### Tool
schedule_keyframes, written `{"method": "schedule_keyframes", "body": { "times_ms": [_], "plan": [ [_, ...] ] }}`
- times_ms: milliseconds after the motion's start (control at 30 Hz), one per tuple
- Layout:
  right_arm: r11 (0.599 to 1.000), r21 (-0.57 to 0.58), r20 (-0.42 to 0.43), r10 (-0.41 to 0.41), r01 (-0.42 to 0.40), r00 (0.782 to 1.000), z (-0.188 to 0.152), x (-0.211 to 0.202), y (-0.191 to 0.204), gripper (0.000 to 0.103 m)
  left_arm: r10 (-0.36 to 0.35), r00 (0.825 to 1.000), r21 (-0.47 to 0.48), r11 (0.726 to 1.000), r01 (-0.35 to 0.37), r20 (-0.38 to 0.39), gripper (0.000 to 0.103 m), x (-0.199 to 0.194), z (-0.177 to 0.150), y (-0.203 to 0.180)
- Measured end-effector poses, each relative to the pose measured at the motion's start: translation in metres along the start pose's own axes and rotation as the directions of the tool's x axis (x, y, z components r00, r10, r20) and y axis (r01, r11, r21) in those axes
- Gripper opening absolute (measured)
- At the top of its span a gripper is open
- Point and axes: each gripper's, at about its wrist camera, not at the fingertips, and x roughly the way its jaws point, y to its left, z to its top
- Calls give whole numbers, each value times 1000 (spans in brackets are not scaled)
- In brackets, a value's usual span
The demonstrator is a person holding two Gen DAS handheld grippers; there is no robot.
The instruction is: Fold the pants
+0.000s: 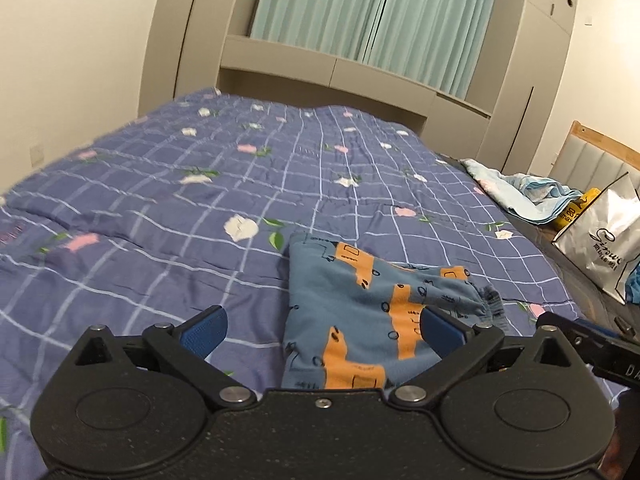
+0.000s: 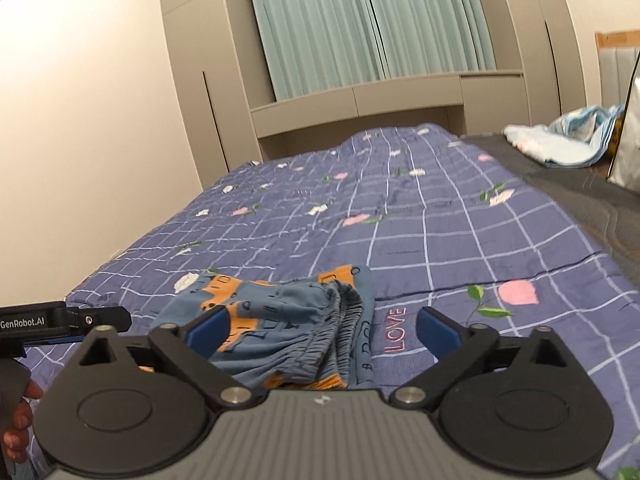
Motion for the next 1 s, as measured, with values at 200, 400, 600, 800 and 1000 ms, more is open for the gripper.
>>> {"method": "schedule_keyframes", "body": {
  "times_ms": [200, 400, 600, 800, 1000],
  "plan": [
    [999, -45, 20, 7, -6, 1000, -9, -35, 15, 103, 10, 999, 49, 999, -12, 49, 102, -43, -19, -5],
    [997, -80, 41, -4, 7, 999, -28, -66, 27, 103, 4, 997, 83, 997, -10, 72, 102, -74, -41, -9],
    [996, -84, 56, -16, 21, 998, -38, -87, 31, 103, 2, 996, 90, 996, -10, 87, 102, -91, -53, -11],
    [996, -88, 66, -21, 27, 998, -43, -96, 33, 103, 5, 996, 89, 996, -14, 92, 102, -99, -59, -11],
    [995, -96, 67, -20, 26, 998, -44, -99, 34, 103, 11, 996, 82, 996, -18, 92, 102, -101, -61, -9]
  ]
}}
